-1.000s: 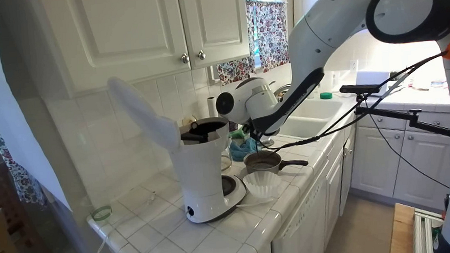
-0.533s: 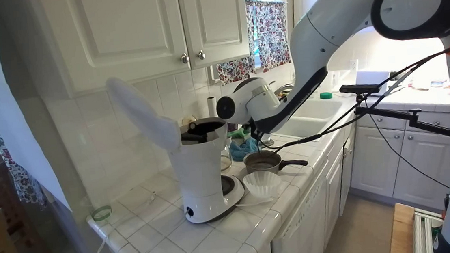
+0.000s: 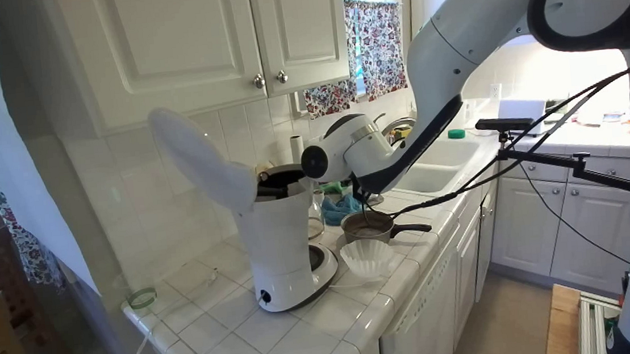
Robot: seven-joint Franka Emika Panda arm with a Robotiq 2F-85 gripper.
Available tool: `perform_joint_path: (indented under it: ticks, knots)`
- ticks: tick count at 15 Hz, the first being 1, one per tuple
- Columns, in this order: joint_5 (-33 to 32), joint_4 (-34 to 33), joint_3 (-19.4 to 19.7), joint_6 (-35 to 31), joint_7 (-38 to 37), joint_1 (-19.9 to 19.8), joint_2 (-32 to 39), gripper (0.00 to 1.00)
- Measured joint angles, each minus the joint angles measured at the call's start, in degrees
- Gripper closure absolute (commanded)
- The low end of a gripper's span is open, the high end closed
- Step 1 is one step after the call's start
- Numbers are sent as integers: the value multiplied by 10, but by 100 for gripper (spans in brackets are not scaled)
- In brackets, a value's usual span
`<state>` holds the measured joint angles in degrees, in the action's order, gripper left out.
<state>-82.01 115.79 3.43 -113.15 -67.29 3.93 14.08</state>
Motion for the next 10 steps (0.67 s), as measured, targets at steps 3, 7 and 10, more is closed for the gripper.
perform_joint_path:
  ticks: [3, 7, 10]
  knots:
    - [-18, 11, -13, 41, -11, 1, 0, 94]
    - [-30, 16, -23, 73, -23, 1, 1, 94]
    - [-45, 17, -23, 76, -28, 0, 2, 94]
